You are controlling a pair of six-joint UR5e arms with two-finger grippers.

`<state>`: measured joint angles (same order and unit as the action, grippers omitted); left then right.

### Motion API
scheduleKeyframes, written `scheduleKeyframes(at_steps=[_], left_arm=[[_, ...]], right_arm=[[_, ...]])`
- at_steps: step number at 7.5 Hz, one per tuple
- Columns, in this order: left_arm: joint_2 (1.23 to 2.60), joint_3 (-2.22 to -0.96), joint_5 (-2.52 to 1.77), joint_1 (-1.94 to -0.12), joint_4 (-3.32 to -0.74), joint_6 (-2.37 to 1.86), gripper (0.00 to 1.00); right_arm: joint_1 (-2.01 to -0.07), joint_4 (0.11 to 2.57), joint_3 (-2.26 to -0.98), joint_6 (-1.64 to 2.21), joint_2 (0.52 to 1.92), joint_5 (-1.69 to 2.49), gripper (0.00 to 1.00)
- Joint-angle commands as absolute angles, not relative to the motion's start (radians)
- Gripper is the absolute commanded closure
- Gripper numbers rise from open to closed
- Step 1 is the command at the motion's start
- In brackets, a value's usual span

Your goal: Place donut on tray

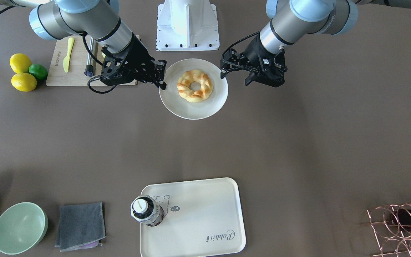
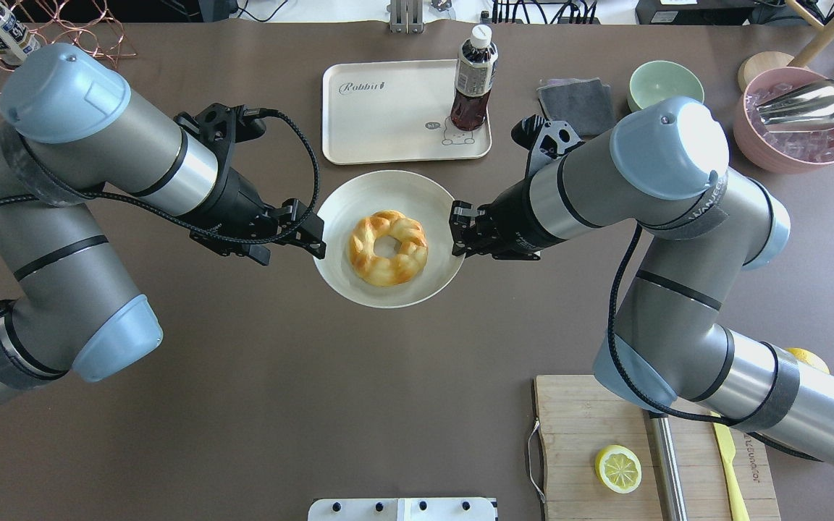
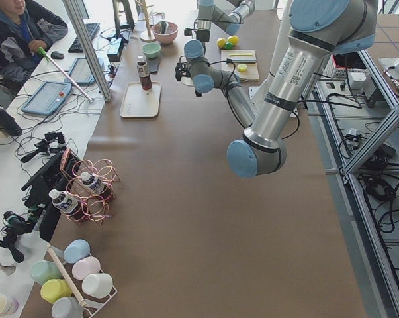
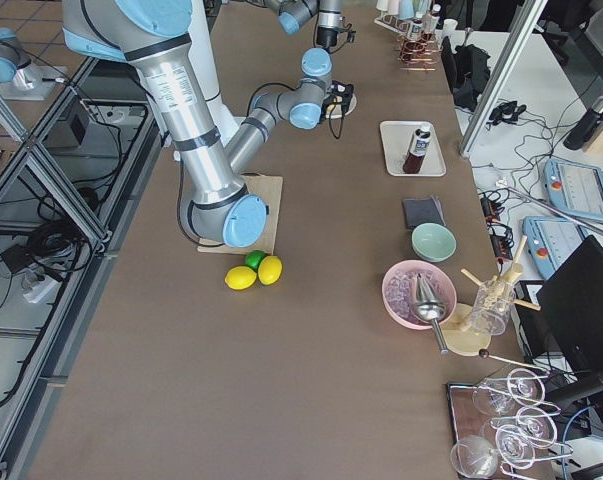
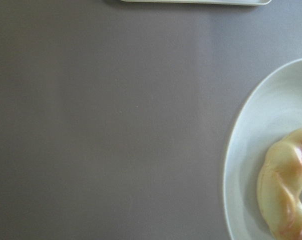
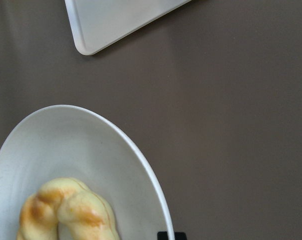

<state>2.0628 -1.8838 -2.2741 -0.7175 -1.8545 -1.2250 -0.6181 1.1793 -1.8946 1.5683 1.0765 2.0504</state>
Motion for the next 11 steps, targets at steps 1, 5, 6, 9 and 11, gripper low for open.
scheduleKeyframes(at_steps=[1,5,6,9,11], left_arm=[[2.062,-1.881,-2.275,-0.716,-1.867,-1.235,0.42],[2.051,-1.890,-2.275,-0.716,-1.868,-1.235,1.00],[2.049,-1.890,-2.273,-0.716,-1.874,-1.235,1.00],[2.051,-1.884,-2.273,-0.729,-1.871,-1.250,1.00],[2.081,-1.800,-2.275,-0.805,-1.876,-1.346,1.00]], right_arm=[[-0.580,1.181,-1.907,1.589,1.071,2.004,1.00],[-0.572,1.216,-1.939,1.591,1.062,2.002,1.00],[-0.571,1.218,-1.942,1.595,1.060,2.002,1.00],[-0.600,1.227,-1.951,1.669,1.055,2.014,0.00],[-0.647,1.294,-2.006,1.666,1.092,2.067,0.00]])
